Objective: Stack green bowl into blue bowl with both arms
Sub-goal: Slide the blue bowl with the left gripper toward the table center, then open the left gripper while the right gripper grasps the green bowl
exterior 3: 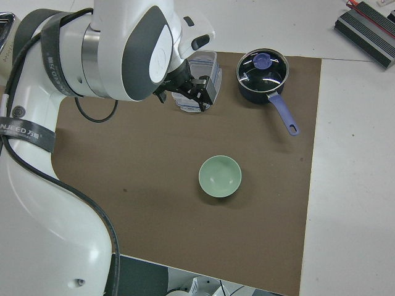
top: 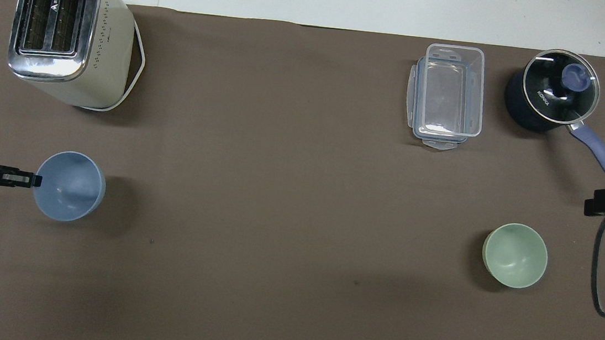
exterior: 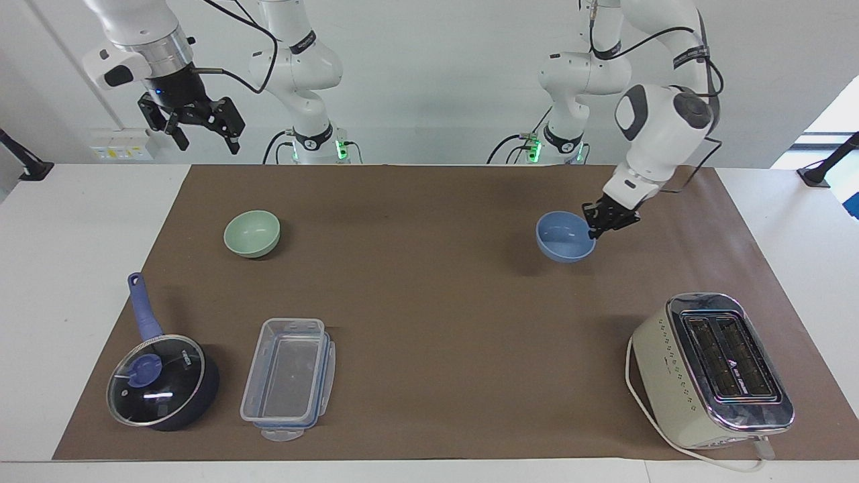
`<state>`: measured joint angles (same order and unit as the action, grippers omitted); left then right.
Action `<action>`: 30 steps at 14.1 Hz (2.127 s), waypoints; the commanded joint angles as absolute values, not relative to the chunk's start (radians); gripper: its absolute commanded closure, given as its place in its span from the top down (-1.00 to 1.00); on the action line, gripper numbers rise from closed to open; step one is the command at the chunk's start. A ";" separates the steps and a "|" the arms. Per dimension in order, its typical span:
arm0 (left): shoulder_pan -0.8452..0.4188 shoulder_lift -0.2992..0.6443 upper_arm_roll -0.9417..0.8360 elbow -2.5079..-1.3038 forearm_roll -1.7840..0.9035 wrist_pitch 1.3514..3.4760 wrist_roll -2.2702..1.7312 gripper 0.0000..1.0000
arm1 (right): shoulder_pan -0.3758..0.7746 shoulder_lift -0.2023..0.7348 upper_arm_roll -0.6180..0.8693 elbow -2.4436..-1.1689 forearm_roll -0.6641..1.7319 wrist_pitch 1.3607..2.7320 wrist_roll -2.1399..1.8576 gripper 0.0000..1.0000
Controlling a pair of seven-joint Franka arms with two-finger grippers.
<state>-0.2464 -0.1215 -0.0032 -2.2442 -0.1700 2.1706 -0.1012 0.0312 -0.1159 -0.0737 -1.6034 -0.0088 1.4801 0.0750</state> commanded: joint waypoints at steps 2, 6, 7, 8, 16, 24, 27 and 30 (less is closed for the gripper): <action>-0.450 -0.083 0.018 -2.230 -0.156 2.218 -0.331 -1.00 | 0.006 -0.137 -0.074 -1.637 -0.026 1.511 0.046 1.00; -0.600 0.003 0.018 -2.230 -0.156 2.353 -0.506 -1.00 | -0.015 -0.133 -0.075 -1.781 -0.023 1.656 0.023 1.00; -0.613 0.018 0.017 -2.230 -0.155 2.371 -0.512 -1.00 | -0.031 -0.133 -0.075 -1.819 -0.023 1.681 -0.001 1.00; -0.644 0.043 0.012 -2.230 -0.156 2.393 -0.520 -1.00 | -0.052 -0.126 -0.074 -1.850 -0.017 1.706 -0.039 1.00; -0.680 0.063 0.011 -2.230 -0.158 2.414 -0.568 1.00 | -0.184 -0.146 -0.075 -2.247 -0.018 2.032 -0.257 1.00; -0.545 -0.061 0.025 -2.113 -0.146 2.131 -0.404 1.00 | -0.195 -0.072 -0.075 -2.370 -0.009 2.203 -0.299 1.00; -0.450 -0.086 0.025 -1.985 -0.062 1.969 -0.302 1.00 | -0.192 -0.023 -0.075 -2.368 -0.009 2.298 -0.291 1.00; -0.323 -0.052 0.025 -1.797 -0.054 1.840 -0.194 1.00 | -0.181 -0.023 -0.074 -2.368 -0.009 2.290 -0.268 1.00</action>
